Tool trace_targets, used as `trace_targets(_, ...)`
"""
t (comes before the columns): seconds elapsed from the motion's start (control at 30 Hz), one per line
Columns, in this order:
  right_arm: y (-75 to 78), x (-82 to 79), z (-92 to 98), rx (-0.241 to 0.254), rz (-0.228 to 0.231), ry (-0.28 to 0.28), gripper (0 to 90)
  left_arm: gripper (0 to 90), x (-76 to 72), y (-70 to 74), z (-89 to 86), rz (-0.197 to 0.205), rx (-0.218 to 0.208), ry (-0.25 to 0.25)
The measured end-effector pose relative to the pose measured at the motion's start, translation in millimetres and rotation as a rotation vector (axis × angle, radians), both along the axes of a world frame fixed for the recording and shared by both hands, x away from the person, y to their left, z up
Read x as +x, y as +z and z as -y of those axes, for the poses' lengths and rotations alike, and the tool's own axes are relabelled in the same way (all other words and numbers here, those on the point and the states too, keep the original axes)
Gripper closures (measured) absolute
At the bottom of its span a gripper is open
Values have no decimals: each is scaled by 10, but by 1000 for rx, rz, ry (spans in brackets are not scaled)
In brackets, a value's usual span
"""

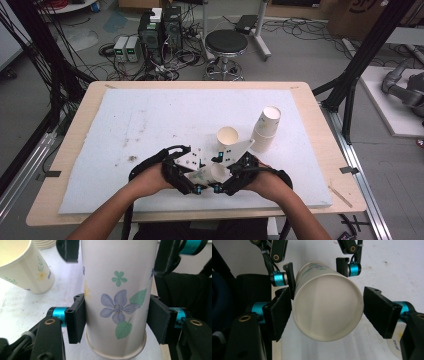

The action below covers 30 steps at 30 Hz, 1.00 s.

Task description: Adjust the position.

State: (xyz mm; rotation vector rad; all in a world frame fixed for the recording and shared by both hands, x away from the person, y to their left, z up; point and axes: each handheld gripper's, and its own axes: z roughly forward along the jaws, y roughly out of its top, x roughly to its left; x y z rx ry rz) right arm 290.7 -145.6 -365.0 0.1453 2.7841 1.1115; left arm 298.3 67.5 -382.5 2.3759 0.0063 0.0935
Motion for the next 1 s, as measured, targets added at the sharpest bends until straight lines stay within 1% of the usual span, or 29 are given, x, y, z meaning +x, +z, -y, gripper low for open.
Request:
trace_targets(0.03,2,2,-18,-6,7,7,259,370,-2,6,2,-1,5,-6)
trace_targets(0.13,5,4,-58,-26,5,33,297,371,-14,8,5,-2,15,-16)
trace_targets(0.2,0,3,-69,-35,-5,49,353,371,-16,1,4,3,23,-19)
trace_targets(0.27,-6,0,-74,-41,-14,56,361,372,-17,-3,1,3,28,-27)
trace_targets(0.33,-10,1,-72,-39,-24,59,370,372,-21,-9,-6,7,26,-36)
trace_targets(0.4,-14,5,-63,-34,-31,64,372,349,-23,-17,-24,10,12,-37)
trace_targets(0.43,-14,5,-57,-37,-37,62,372,331,-26,-20,-44,16,-5,-37)
trace_targets(0.47,-19,4,-48,-36,-40,61,369,313,-29,-25,-69,12,-38,-28)
trace_targets(0.5,-24,5,-37,-35,-41,57,368,301,-27,-29,-101,12,-65,-17)
trace_targets(0.53,-31,6,-23,-30,-45,53,368,258,-28,-40,-134,16,-94,8)
trace_targets(0.57,-38,8,-2,-25,-49,48,368,219,-27,-51,-170,12,-122,23)
trace_targets(0.6,-46,9,20,-15,-56,44,368,207,-23,-55,-214,4,-148,29)
trace_targets(0.67,-65,11,68,1,-63,32,367,206,-23,-61,-305,-14,-225,50)
trace_targets(0.7,-77,11,90,9,-67,22,367,202,-23,-62,-360,-22,-271,65)
trace_targets(0.77,-103,13,135,31,-73,7,367,191,-22,-70,-429,-36,-332,86)
trace_targets(0.83,-126,14,178,59,-79,-7,366,181,-22,-77,-496,-42,-392,111)
trace_targets(0.9,-148,13,214,91,-85,-20,366,180,-15,-92,-553,-52,-443,139)
trace_targets(0.93,-157,10,228,103,-84,-22,366,182,-12,-102,-577,-61,-461,146)
trace_targets(1.0,-175,1,250,127,-81,-29,366,183,-16,-126,-606,-62,-496,159)
